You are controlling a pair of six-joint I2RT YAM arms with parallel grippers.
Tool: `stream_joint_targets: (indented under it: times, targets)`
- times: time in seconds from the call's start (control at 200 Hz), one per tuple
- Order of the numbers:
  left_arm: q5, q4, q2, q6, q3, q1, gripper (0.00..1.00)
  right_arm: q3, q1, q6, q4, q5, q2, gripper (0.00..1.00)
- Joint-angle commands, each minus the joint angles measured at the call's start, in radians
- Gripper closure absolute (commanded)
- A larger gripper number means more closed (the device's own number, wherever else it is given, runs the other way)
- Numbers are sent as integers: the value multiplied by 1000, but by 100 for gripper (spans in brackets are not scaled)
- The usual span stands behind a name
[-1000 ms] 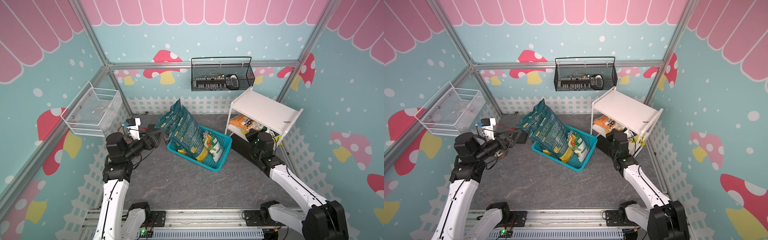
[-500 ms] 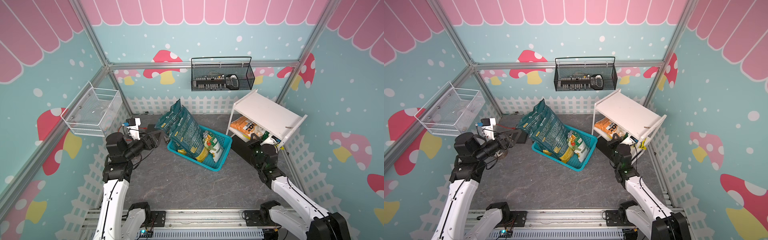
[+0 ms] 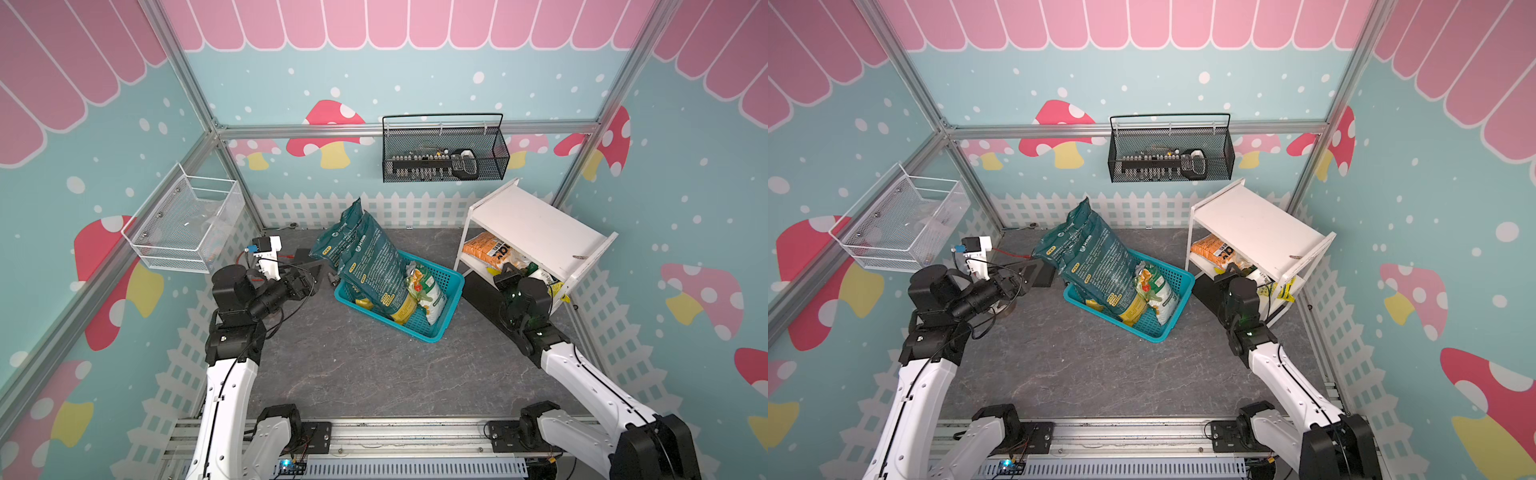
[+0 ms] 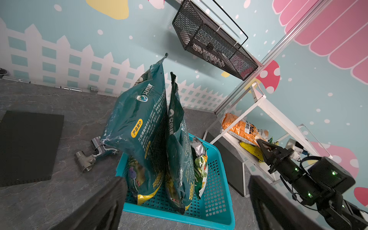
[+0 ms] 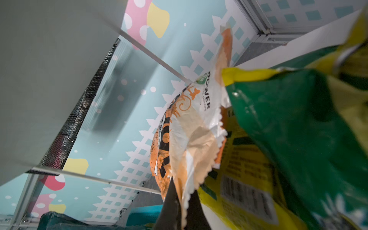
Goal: Take down the fertilizer bag from the shelf
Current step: Pick up the fertilizer bag from the shelf.
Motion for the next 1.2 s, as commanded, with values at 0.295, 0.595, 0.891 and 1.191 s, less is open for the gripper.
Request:
stream_joint_targets:
  times: [0.295,0.595,0.891,1.191]
  targets:
    - [-3,-12,-11,27,30,-5,1,27,-3,151,-116,-13,102,100]
    - [-5,-12,-11,26,30,-5,1,76,22,116,-219,32,25,100]
    - [-4,-11,-11,27,30,-5,0,33,36,93,-245,9,-66,100]
    - [-6,-13,-11,27,30,-4,1,-59,37,122,-71,-235,-30,100]
